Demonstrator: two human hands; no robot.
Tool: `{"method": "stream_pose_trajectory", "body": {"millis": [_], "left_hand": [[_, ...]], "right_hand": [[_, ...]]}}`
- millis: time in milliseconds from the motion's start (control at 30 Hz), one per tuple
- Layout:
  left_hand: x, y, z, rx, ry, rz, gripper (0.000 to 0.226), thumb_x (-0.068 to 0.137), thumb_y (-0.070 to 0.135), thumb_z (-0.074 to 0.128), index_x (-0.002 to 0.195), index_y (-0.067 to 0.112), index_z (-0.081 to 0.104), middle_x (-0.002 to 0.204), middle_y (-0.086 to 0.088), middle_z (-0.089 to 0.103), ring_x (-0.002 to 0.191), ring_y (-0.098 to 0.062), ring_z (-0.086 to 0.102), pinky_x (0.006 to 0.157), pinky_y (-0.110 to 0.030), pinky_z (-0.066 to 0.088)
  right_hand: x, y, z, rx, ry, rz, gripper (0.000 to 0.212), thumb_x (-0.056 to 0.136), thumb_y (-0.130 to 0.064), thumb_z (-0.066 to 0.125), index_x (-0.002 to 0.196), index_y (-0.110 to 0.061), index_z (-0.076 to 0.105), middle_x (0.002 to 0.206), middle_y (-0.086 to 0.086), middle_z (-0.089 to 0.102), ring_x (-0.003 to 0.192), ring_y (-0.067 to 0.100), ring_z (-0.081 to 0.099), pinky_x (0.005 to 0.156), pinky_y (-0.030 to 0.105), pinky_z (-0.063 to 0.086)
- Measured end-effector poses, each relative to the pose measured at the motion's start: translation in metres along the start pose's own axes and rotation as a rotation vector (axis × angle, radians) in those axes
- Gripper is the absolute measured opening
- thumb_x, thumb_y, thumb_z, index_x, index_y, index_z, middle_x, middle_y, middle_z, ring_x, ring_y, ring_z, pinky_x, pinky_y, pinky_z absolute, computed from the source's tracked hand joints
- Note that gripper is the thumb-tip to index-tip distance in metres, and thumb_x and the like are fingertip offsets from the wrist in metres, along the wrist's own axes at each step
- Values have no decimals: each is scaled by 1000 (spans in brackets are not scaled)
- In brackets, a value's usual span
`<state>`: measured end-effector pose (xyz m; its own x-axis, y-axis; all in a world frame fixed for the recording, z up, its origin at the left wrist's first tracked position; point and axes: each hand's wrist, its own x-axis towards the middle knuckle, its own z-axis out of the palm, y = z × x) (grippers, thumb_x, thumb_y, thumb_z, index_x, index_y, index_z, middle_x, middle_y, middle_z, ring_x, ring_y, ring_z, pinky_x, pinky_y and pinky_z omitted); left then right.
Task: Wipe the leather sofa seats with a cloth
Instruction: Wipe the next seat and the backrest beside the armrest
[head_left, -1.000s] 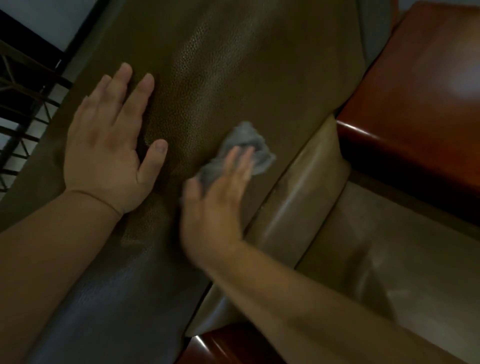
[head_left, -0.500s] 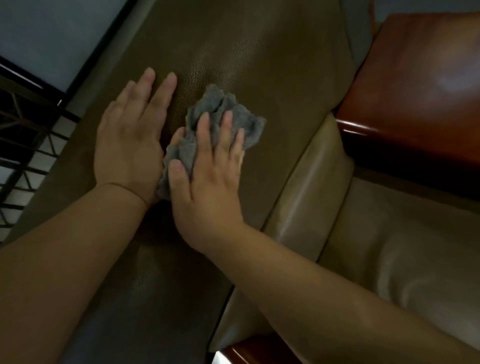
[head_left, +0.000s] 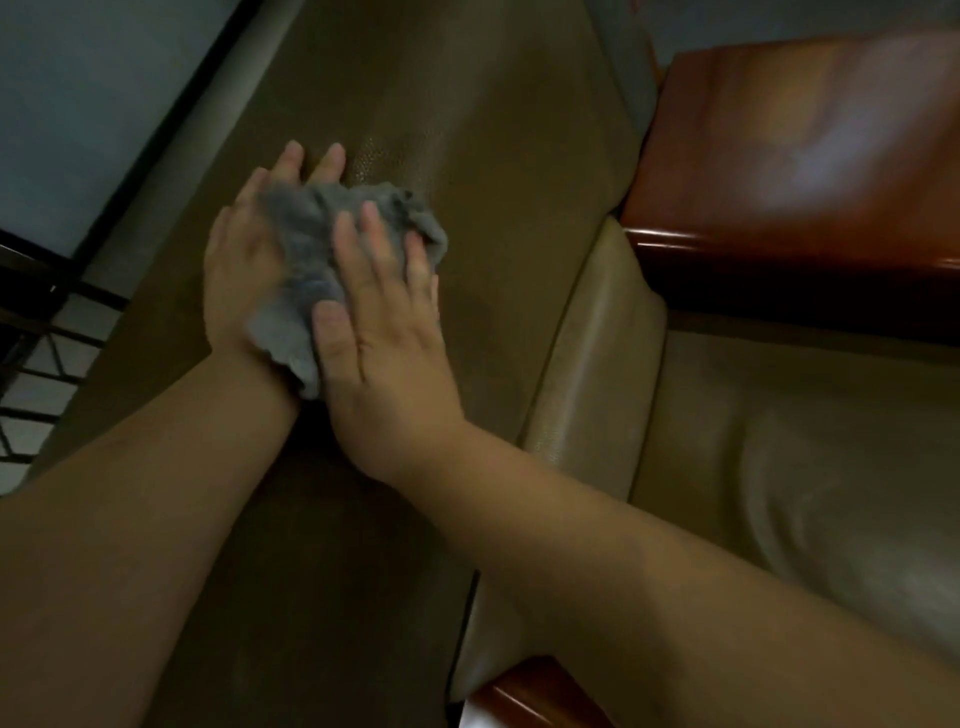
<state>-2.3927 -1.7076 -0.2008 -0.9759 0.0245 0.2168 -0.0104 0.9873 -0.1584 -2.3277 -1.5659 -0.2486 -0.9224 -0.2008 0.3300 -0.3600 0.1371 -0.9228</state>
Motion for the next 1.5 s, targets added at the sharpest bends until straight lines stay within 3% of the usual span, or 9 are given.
{"method": "stream_pose_trajectory", "body": {"millis": [133, 300, 567, 733, 867, 967, 1167, 1333, 1500], "left_hand": [[-8, 22, -11, -17, 39, -44, 63, 105, 56, 25, 166, 41, 16, 175, 0, 19, 160, -25, 19, 129, -51, 19], [-11, 28, -15, -31, 45, -50, 61, 107, 55, 24, 166, 40, 17, 174, -1, 21, 160, -26, 20, 128, -54, 21], [-13, 27, -13, -1, 65, -88, 63, 106, 58, 26, 165, 40, 18, 174, 1, 21, 160, -24, 20, 129, -50, 18], [-32, 33, -44, -14, -127, -97, 67, 107, 56, 32, 167, 40, 9, 177, 3, 8, 162, -22, 9, 131, -49, 11], [-128, -8, -86, -43, -337, -51, 72, 105, 58, 36, 165, 47, -2, 176, 11, -7, 160, -12, -6, 130, -45, 6], [-210, -46, -109, -98, -417, -183, 72, 99, 65, 25, 163, 49, -4, 174, 17, -11, 159, -5, -10, 128, -43, 4], [-232, -63, -76, -16, -253, -151, 73, 101, 58, 26, 167, 37, 5, 176, -2, 11, 162, -25, 11, 129, -56, 19], [-237, -73, -69, -148, -140, -119, 73, 99, 61, 33, 165, 32, 23, 173, -5, 23, 160, -26, 18, 129, -53, 18], [-237, -69, -68, -122, -93, -113, 69, 102, 56, 27, 167, 32, 21, 174, -4, 22, 160, -26, 19, 128, -55, 19]], "right_hand": [[-34, 59, 12, -79, 107, 246, 63, 108, -41, 16, 166, -20, 7, 174, -4, -3, 159, 14, -14, 129, 37, -7], [-84, 117, 13, -137, 69, 575, 69, 103, -44, 9, 163, -11, -5, 173, 1, -11, 159, 17, -16, 127, 28, -7], [-90, 126, 18, -227, 61, 539, 77, 102, -47, 5, 162, 2, 3, 172, 16, -2, 160, 24, -7, 130, 33, -2], [-87, 113, 5, -229, -49, 635, 65, 110, -40, 17, 165, -6, 3, 174, 9, -7, 159, 17, -11, 127, 27, -6], [-106, 69, 16, -19, -98, 739, 65, 111, -36, 24, 165, -13, -3, 173, 3, -14, 158, 15, -17, 128, 31, -7], [-126, 62, 15, 10, -121, 717, 70, 110, -42, 30, 165, -17, -5, 173, 2, -14, 158, 15, -15, 127, 32, -5], [-115, 33, 30, -64, -130, 731, 93, 91, -55, 27, 164, -9, -7, 171, 16, -18, 157, 29, -22, 128, 41, -11], [-100, -75, 76, -188, 5, 62, 69, 106, -51, 31, 165, -18, 16, 174, 4, 2, 159, 32, -14, 127, 52, -11], [-117, -16, 80, -161, 149, 283, 68, 108, -47, 19, 167, -15, 3, 174, 2, -6, 159, 28, -13, 129, 47, -7]]}}
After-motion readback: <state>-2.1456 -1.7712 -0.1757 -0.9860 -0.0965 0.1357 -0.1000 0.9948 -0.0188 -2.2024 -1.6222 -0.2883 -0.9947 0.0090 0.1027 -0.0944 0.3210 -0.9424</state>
